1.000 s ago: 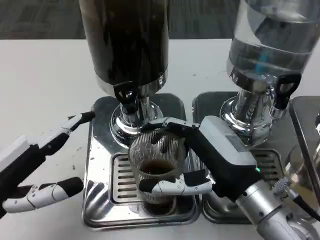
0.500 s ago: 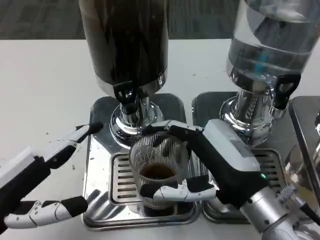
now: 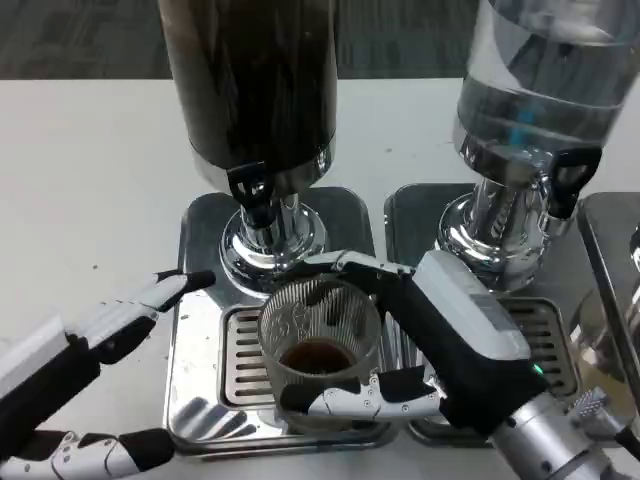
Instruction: Grasp the cup under the faucet to collect the drink, then remove the cup.
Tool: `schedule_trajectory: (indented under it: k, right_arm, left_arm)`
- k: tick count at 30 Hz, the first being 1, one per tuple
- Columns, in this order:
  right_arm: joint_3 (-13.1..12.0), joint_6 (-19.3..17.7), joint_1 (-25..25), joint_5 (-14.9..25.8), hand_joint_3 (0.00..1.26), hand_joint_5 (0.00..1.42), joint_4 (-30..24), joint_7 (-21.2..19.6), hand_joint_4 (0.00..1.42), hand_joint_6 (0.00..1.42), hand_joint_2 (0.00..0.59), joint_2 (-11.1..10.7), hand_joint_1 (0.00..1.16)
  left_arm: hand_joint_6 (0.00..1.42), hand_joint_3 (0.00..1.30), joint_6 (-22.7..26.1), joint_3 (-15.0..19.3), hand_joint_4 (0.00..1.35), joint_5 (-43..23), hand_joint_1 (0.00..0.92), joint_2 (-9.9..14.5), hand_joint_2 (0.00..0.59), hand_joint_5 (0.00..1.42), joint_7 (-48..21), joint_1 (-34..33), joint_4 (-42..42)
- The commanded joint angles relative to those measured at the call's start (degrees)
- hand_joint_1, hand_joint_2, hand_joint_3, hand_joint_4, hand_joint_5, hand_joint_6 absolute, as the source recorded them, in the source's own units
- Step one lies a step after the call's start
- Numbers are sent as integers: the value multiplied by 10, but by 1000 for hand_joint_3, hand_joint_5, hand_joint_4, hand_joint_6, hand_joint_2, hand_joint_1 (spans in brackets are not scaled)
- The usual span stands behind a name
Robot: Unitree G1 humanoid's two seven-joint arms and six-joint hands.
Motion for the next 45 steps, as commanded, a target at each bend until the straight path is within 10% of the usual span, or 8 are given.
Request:
schedule_trajectory:
  k: [1,45]
  right_arm:
    - [-7,-4,8,15,414,668,-27,1,505,802,216,0,603]
    - [-30,1,52,32,440,682,-93,24,521,822,197,-11,579]
  left_arm:
    - [42,47,-1,8,0,-8,0,11,90,0,7,14,-14]
    - [0,48,-49,39,0,55,0,30,57,0,18,55,-50]
